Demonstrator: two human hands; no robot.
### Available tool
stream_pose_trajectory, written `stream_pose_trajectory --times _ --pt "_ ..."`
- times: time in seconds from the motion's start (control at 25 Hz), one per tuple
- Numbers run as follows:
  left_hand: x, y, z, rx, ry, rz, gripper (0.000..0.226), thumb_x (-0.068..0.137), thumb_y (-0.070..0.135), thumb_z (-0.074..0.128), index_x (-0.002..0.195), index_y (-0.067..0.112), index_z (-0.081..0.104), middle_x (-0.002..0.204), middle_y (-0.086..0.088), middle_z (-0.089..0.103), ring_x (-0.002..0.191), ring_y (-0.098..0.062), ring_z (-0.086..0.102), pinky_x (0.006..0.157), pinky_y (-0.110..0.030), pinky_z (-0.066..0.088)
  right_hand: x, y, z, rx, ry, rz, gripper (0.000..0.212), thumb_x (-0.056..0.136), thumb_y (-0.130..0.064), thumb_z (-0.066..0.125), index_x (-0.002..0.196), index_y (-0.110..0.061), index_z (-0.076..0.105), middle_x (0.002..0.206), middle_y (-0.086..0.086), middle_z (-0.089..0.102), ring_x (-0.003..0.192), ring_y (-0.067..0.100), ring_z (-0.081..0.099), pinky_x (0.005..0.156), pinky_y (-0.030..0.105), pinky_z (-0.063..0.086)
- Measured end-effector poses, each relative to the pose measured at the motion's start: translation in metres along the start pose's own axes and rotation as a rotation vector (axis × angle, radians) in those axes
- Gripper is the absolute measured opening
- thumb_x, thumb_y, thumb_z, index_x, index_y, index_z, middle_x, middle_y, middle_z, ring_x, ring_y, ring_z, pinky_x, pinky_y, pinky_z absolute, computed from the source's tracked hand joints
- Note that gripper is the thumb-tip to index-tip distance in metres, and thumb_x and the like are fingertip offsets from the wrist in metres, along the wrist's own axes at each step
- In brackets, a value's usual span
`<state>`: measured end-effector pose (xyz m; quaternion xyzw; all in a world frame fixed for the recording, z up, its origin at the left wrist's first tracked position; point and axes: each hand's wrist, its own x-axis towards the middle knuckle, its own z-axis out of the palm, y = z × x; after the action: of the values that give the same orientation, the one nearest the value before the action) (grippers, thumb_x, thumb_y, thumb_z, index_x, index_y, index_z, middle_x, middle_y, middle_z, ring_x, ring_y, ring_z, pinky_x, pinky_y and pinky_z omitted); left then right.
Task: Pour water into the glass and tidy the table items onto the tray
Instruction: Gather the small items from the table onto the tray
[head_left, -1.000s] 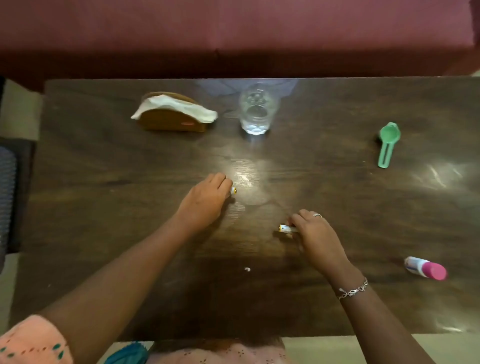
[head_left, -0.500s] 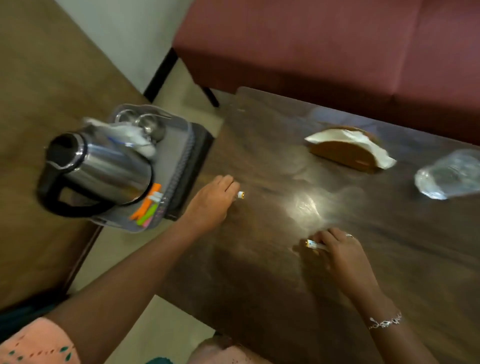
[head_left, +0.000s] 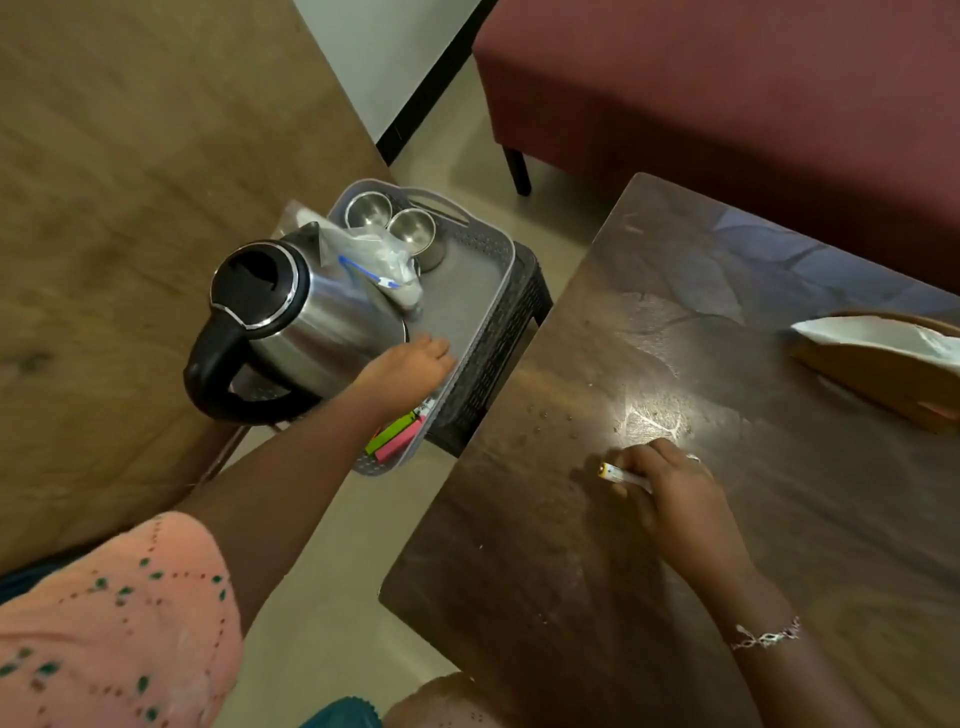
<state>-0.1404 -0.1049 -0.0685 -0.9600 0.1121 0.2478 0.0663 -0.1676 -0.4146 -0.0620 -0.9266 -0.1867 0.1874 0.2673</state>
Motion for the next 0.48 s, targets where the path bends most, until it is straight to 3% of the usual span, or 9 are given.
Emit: stream_pose_trajectory --times 0.2,0.36,0.48 --pt "0.012 -0.009 0.037 -0.201 0.001 -0.122 0.023 0.078 -0.008 0.047 0.099 0.000 0.054 0.108 -0.020 0.051 0.104 -0.035 0.050 0.080 -0.044 0.042 0.026 -0.015 0.001 0.001 -0.020 -0.018 0.012 0.076 -0.009 0.069 0.083 -0.016 0.062 0.080 0.000 0.059 0.067 0.022 0.055 0.057 0.029 0.040" --pt "0.015 -0.014 0.054 -0.500 0.099 -0.277 0.036 0.070 -0.016 0.044 0.099 0.001 0.058 0.105 -0.019 0.054 0.097 -0.035 0.054 0.078 -0.043 0.044 0.041 -0.019 0.002 -0.019 -0.018 -0.035 0.014 0.074 -0.007 0.071 0.083 -0.014 0.063 0.080 0.002 0.061 0.066 0.020 0.054 0.057 0.025 0.033" --pt "0.018 -0.019 0.061 -0.565 0.098 -0.294 0.028 0.076 -0.004 0.041 0.095 0.003 0.060 0.102 -0.017 0.055 0.095 -0.032 0.055 0.077 -0.037 0.043 0.049 -0.023 0.004 -0.012 -0.051 -0.036 0.014 0.074 -0.007 0.071 0.084 -0.013 0.064 0.080 0.002 0.061 0.065 0.018 0.052 0.050 0.021 0.030"
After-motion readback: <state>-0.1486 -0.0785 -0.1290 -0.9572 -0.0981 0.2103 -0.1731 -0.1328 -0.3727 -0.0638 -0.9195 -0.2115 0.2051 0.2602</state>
